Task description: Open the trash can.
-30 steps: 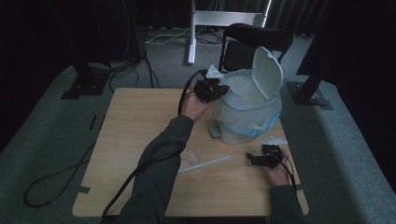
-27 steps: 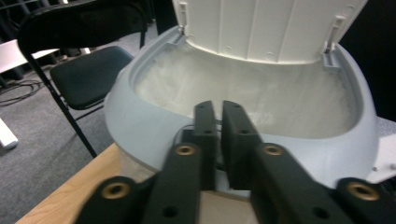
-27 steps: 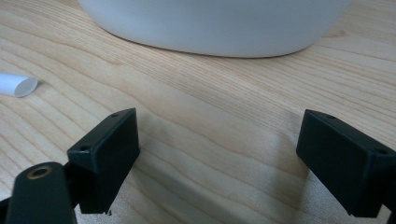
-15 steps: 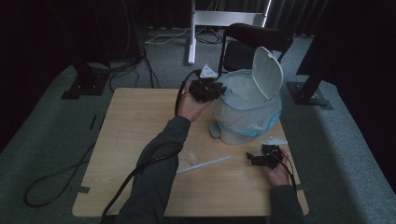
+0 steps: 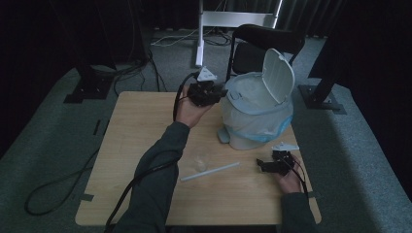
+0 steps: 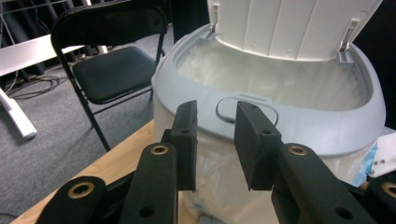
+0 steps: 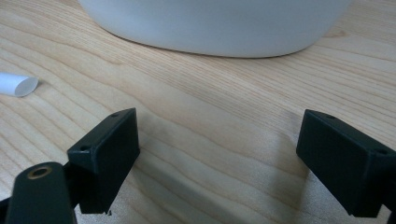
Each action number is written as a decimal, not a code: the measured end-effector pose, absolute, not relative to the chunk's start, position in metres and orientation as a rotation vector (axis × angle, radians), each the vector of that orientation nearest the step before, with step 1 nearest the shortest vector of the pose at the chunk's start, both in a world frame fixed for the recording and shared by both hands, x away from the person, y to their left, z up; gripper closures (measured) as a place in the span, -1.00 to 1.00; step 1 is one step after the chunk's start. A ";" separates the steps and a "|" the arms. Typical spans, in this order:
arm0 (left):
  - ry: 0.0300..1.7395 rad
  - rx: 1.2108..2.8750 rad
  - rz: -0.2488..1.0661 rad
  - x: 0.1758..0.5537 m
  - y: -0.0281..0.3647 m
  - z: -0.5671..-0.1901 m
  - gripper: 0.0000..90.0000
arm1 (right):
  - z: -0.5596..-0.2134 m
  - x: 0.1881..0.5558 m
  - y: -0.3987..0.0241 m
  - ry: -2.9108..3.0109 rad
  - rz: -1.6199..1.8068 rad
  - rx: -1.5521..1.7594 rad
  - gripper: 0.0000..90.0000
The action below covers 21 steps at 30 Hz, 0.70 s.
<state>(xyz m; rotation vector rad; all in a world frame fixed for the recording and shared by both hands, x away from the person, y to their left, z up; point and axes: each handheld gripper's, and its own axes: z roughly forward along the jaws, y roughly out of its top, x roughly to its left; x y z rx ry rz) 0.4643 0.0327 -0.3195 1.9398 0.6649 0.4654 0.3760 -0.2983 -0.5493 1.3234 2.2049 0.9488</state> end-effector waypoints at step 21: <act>0.722 1.966 0.425 0.424 0.094 -0.350 0.45 | -0.549 0.375 -0.298 2.204 0.947 1.325 -0.73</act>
